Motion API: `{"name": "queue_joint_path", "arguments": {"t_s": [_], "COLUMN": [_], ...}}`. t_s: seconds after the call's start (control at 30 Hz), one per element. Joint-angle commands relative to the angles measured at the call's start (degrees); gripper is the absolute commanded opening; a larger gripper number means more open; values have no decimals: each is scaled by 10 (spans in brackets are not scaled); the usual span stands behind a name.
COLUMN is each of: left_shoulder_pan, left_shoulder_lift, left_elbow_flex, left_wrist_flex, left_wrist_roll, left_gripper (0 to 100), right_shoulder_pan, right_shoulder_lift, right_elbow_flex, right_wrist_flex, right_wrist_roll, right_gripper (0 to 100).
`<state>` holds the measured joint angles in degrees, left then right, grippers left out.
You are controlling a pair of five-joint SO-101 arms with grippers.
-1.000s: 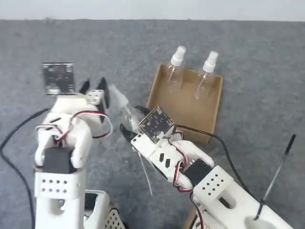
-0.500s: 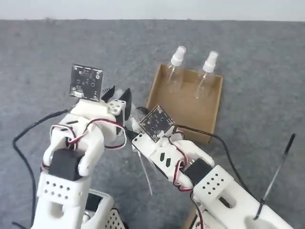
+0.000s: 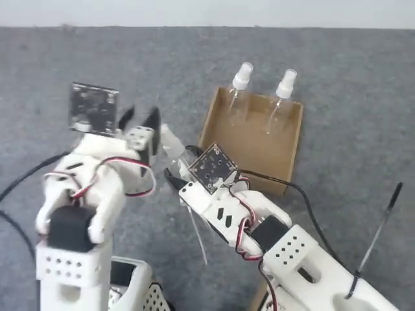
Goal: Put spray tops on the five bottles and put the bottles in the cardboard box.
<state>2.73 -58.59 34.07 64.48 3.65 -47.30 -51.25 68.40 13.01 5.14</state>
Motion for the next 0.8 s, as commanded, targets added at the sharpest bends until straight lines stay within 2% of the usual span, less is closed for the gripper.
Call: {"name": "queue_joint_path", "arguments": {"t_s": [0.0, 0.1, 0.23, 0.3, 0.5, 0.67, 0.77], "left_shoulder_pan": [-35, -35, -14, 3, 81, 99, 98], "left_shoulder_lift": [-44, -104, -189, -222, -284, -291, -291], "left_elbow_flex": [-55, -24, 104, 170, 285, 351, 369], "left_wrist_flex": [36, 55, 26, 5, -8, -74, -98], "left_wrist_roll": [-4, -2, -5, -5, -2, -2, -1], "left_gripper": [124, 124, 125, 144, 292, 305, 305], "right_shoulder_pan": [35, 78, 105, 108, 104, 102, 82], "right_shoulder_lift": [-1, 4, 45, 82, 184, 208, 189], "right_elbow_flex": [-53, -91, -168, -220, -362, -452, -468], "right_wrist_flex": [-1, -1, 28, 55, 124, 226, 300], "right_wrist_roll": [-2, -4, -4, -5, -7, -57, -60], "right_gripper": [6, 6, 6, 6, 6, 6, 6]}}
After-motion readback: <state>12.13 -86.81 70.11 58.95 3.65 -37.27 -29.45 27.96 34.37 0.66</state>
